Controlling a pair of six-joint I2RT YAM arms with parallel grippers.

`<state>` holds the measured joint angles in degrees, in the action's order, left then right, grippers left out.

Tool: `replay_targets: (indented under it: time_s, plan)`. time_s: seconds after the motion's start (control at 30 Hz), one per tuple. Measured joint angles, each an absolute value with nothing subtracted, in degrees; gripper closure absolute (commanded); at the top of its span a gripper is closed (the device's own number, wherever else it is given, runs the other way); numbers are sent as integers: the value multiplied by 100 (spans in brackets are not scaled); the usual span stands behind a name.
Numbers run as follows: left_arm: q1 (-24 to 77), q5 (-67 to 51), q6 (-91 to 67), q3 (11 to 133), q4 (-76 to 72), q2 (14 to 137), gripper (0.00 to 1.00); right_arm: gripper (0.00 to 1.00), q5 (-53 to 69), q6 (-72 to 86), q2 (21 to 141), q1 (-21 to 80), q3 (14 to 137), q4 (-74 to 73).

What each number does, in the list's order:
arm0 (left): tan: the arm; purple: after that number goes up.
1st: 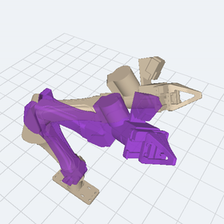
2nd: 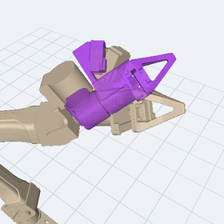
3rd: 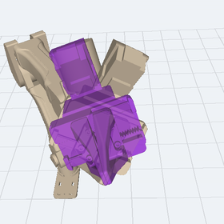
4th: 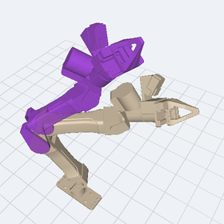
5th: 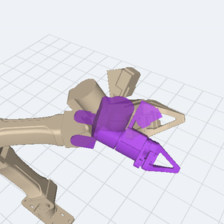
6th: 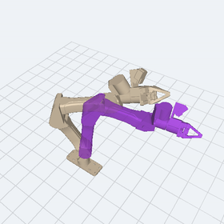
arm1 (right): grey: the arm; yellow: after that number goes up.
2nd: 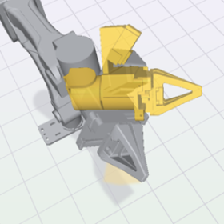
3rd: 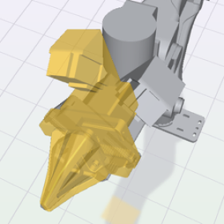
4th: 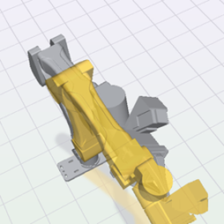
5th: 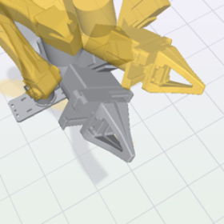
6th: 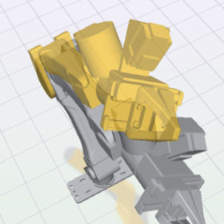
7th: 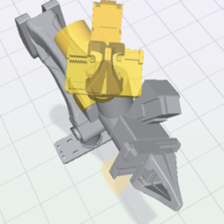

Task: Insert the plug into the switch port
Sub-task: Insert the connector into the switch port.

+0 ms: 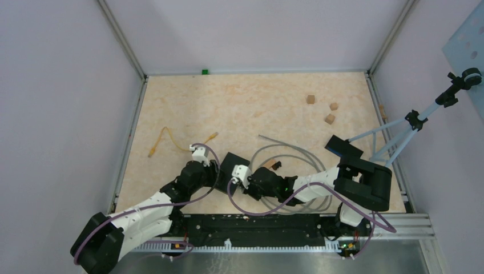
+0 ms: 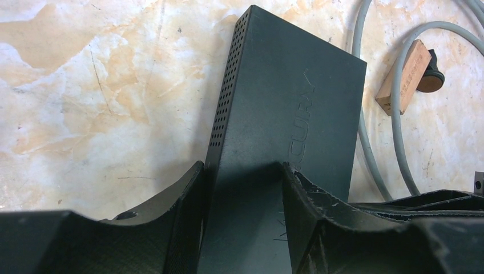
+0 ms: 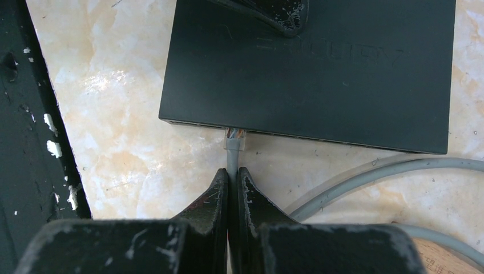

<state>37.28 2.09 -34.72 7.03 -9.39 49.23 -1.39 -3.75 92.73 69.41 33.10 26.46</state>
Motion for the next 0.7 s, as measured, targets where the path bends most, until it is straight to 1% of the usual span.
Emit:
replay_targets:
  time_s: [0.2,0.33,0.4,0.5,0.57,0.63,0.7]
  plan:
    - [3732,222,-3485,685,-895,4853,54,100,-178,-279,9288,6932,3258,2766]
    - [3732,403,-3527,661,-880,4807,54,100,-252,-183,9594,6930,3017,3776]
    - [3732,561,-3535,635,-906,4786,53,100,-242,-189,9712,6919,3013,4012]
    - [3732,694,-3540,631,-899,4770,47,100,-102,-248,9817,6871,3015,4200]
    - [3736,746,-3555,639,-819,4709,42,100,86,-346,9817,6818,3063,4117]
    - [3758,893,-3632,709,-513,4582,34,100,366,-454,9817,6768,3249,3785]
    - [3854,1035,-3719,860,-49,4434,24,100,679,-561,9817,6735,3481,3330]
